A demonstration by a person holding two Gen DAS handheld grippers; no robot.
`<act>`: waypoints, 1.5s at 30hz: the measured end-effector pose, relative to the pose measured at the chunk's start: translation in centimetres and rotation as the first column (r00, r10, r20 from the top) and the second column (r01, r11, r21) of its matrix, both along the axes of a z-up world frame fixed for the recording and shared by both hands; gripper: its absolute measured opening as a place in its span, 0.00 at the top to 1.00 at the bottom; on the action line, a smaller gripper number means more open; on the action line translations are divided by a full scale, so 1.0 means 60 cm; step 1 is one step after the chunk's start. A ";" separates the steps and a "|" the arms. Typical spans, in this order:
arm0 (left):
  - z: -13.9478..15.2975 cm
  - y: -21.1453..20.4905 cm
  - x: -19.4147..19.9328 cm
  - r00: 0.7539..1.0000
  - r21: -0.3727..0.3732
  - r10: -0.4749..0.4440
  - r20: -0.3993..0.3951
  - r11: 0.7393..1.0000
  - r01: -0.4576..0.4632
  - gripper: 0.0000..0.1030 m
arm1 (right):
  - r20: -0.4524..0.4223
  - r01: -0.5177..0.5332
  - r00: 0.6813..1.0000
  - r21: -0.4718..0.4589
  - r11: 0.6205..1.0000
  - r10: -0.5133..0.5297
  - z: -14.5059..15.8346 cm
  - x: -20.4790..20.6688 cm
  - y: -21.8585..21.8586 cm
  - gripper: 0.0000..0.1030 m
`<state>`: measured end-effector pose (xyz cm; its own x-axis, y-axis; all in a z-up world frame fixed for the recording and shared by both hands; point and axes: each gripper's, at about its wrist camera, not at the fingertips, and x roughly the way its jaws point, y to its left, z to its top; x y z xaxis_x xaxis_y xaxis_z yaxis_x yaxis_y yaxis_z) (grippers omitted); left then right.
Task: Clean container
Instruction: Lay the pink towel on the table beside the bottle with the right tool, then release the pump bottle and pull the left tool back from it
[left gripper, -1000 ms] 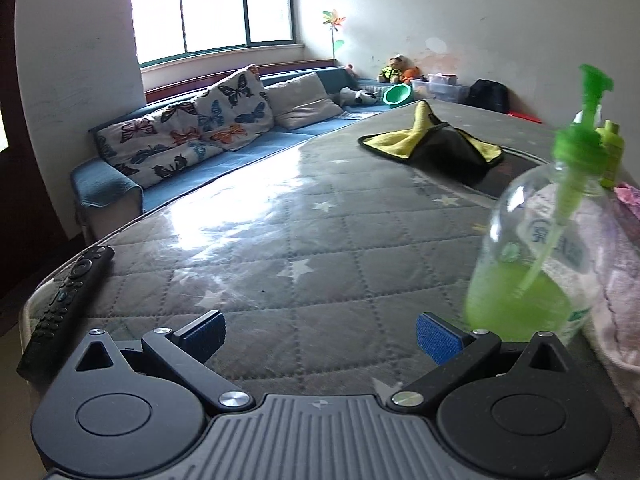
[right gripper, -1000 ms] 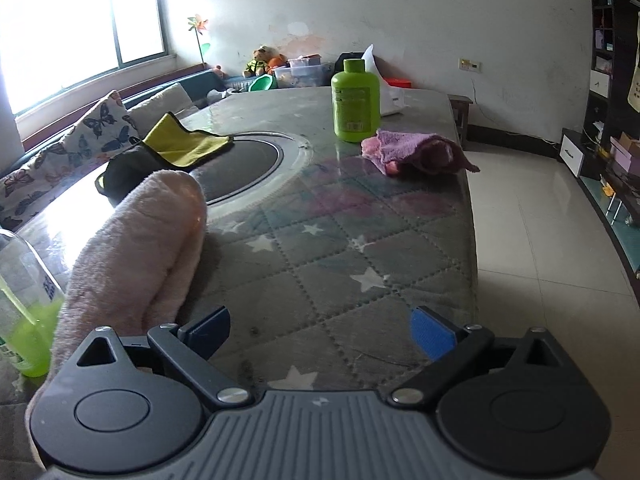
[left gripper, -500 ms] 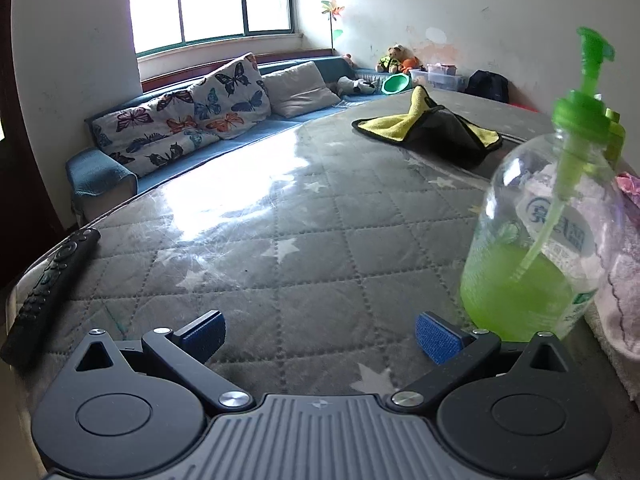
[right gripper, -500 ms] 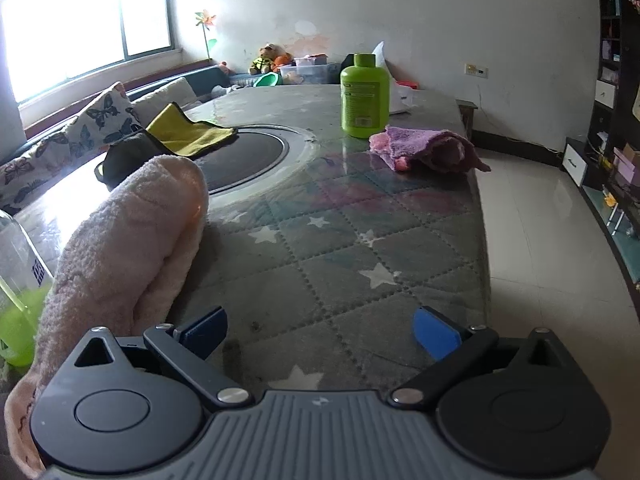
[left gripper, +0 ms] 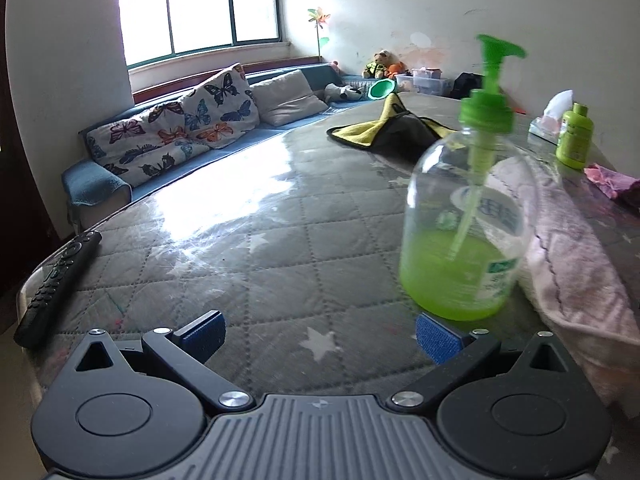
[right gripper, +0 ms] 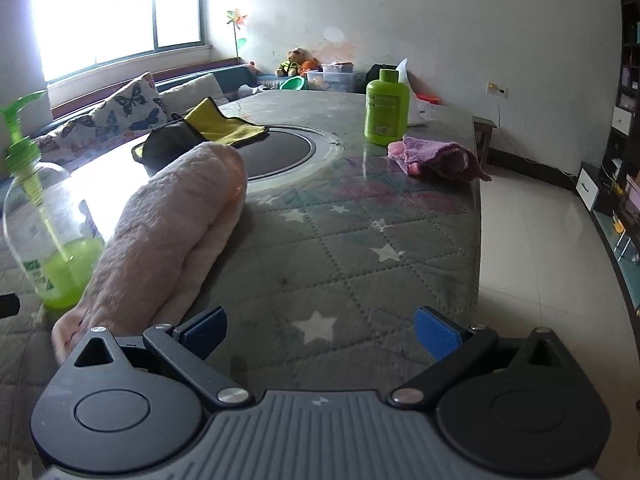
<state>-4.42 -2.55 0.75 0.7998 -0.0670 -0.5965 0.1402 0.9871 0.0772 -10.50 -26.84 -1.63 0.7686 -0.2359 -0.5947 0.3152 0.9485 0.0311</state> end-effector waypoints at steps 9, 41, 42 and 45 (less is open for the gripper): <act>0.000 -0.018 -0.032 1.000 0.005 -0.007 -0.007 1.000 0.007 0.00 | -0.001 -0.007 1.000 0.013 1.000 0.007 -0.001 -0.027 0.010 0.01; 0.017 -0.048 -0.126 0.997 0.040 -0.067 0.035 0.997 0.066 0.00 | 0.055 -0.044 0.998 0.019 0.999 0.043 0.012 -0.112 0.051 0.01; 0.017 -0.047 -0.128 0.997 0.041 -0.065 0.035 0.997 0.064 0.00 | 0.056 -0.045 0.997 0.018 0.999 0.044 0.013 -0.113 0.053 0.01; 0.017 -0.045 -0.132 0.997 0.039 -0.066 0.035 0.997 0.064 0.00 | 0.065 -0.051 0.997 0.018 0.999 0.050 0.017 -0.121 0.058 0.01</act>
